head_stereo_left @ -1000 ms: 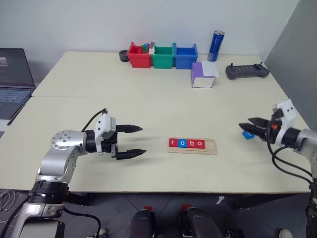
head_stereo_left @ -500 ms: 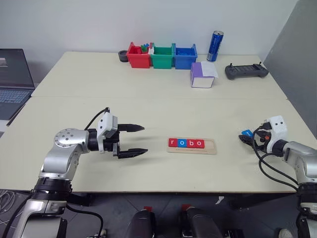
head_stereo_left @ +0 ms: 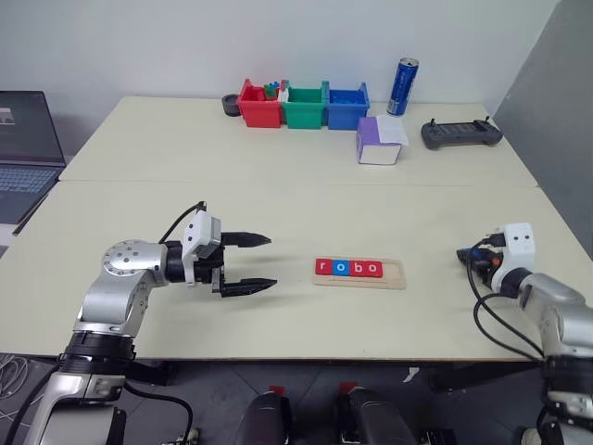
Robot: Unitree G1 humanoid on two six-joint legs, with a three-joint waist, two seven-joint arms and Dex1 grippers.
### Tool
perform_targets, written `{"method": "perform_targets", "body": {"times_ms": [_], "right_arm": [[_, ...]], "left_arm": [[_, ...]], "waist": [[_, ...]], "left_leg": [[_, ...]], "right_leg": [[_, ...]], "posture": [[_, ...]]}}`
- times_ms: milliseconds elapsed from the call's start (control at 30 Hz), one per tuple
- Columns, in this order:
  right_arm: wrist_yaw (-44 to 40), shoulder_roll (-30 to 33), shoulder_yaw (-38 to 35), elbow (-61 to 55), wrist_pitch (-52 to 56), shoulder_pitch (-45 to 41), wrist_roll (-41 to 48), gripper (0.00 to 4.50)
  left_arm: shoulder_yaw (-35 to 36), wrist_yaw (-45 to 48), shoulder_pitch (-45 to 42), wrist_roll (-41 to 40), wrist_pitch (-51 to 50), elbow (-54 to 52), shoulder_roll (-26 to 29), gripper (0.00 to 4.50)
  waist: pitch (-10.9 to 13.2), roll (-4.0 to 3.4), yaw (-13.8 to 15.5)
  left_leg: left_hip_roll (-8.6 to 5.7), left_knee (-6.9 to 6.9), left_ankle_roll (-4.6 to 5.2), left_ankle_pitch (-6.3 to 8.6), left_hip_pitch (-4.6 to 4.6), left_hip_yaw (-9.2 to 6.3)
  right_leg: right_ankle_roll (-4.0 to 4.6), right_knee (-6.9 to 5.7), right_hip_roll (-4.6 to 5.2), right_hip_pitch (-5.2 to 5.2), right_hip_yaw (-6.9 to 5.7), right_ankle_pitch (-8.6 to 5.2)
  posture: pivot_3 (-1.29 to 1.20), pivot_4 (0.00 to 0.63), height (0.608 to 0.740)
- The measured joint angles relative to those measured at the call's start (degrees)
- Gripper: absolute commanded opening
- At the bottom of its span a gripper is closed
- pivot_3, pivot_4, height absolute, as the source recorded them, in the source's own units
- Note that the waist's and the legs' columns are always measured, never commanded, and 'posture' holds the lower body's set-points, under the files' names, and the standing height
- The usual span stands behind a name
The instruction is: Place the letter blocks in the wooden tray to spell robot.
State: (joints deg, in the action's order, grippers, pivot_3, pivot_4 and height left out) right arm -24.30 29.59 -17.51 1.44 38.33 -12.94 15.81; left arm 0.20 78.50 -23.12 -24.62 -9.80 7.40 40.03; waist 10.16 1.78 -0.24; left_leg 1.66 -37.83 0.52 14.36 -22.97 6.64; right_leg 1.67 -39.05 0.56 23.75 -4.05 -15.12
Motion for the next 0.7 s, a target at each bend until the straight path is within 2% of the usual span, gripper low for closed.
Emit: {"method": "perform_targets", "body": {"times_ms": [167, 267, 400, 500, 700], "right_arm": [[15.7, -13.6, -1.0, -21.9, 8.3, 5.5, -1.1, 1.46], [21.1, -17.7, 2.1, -31.0, 12.2, 7.9, -2.1, 1.46], [24.5, -20.2, 7.0, -32.8, 14.6, 10.5, -4.4, 1.46], [25.8, -20.4, 7.5, -31.9, 15.4, 9.6, -5.6, 1.46], [25.6, -19.3, 6.3, -28.1, 15.5, 7.1, -5.7, 3.54]], "left_arm": [[-0.7, 1.7, -1.1, 0.0, 0.2, 0.7, 0.0, 4.5], [-1.1, 2.3, -1.4, 0.3, 0.3, 1.7, 0.0, 4.5], [-1.8, 2.8, -2.6, 0.8, 0.4, 2.8, -0.2, 4.5], [-2.2, 3.3, -3.5, 0.9, 0.5, 3.2, -0.8, 4.5], [-2.2, 3.4, -3.6, 1.2, 0.6, 3.7, -1.1, 4.5]], "waist": [[0.0, -0.04, -0.2], [0.0, -0.02, -0.1], [0.0, -0.01, -0.1], [-0.1, -0.01, -0.1], [0.0, -0.01, -0.1]], "left_leg": [[0.02, 0.01, -0.01, 0.0, -0.02, -0.01], [0.0, 0.0, 0.0, 0.0, -0.02, -0.01], [-0.02, -0.02, 0.03, 0.02, -0.04, 0.01], [-0.02, -0.02, 0.03, 0.02, -0.04, 0.01], [-0.01, 0.02, 0.03, 0.02, -0.04, 0.0]], "right_leg": [[0.0, -0.06, 0.0, 0.07, -0.01, 0.0], [0.0, -0.02, 0.0, 0.06, 0.01, 0.0], [0.0, 0.02, 0.0, 0.06, 0.03, 0.0], [0.0, 0.02, 0.0, 0.06, 0.02, 0.0], [0.02, 0.0, -0.03, 0.09, 0.02, -0.01]], "posture": [[0.0, 0.15, 0.74], [0.0, 0.15, 0.74], [0.0, 0.15, 0.74], [0.0, 0.15, 0.74], [0.0, 0.15, 0.74]]}}
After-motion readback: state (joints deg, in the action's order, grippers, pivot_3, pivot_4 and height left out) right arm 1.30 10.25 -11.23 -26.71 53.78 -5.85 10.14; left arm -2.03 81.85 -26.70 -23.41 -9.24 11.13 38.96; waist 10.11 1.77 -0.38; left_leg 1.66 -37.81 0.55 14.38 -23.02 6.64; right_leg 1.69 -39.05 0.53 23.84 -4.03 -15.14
